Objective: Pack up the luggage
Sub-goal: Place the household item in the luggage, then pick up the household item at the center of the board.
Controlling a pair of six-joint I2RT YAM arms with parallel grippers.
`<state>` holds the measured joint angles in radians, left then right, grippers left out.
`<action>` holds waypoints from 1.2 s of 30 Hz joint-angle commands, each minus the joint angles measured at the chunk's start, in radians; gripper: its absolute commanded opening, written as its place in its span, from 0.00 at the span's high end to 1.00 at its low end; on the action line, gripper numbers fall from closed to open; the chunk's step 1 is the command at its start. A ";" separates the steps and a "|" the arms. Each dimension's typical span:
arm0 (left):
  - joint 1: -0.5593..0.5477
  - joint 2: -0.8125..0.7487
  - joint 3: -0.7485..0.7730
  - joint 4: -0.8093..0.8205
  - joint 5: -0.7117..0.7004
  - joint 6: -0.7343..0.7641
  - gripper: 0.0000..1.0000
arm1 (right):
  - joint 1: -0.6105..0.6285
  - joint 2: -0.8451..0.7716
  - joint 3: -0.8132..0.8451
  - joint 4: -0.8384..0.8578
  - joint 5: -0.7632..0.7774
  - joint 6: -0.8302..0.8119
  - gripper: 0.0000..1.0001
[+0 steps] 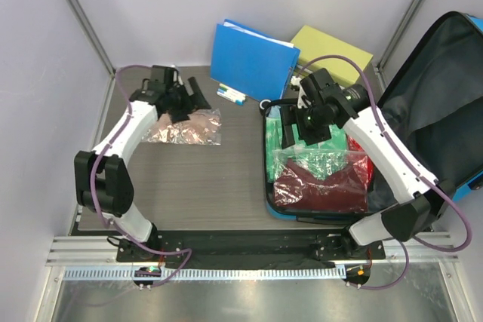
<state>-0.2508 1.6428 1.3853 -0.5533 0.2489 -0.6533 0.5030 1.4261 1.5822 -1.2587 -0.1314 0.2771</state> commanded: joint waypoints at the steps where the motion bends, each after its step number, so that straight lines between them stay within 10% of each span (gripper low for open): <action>1: 0.122 -0.011 0.031 -0.123 -0.089 0.119 0.12 | 0.006 0.079 0.070 0.059 -0.002 0.013 0.18; 13: 0.380 0.181 0.213 -0.246 -0.213 0.322 0.09 | 0.089 0.467 0.482 0.229 -0.139 0.036 0.21; 36: 0.519 0.546 0.379 -0.207 -0.008 0.412 0.35 | 0.121 0.373 0.317 0.240 -0.117 0.062 0.22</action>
<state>0.2668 2.1674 1.7447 -0.7818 0.1757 -0.2504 0.6250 1.8473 1.8866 -1.0393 -0.2478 0.3225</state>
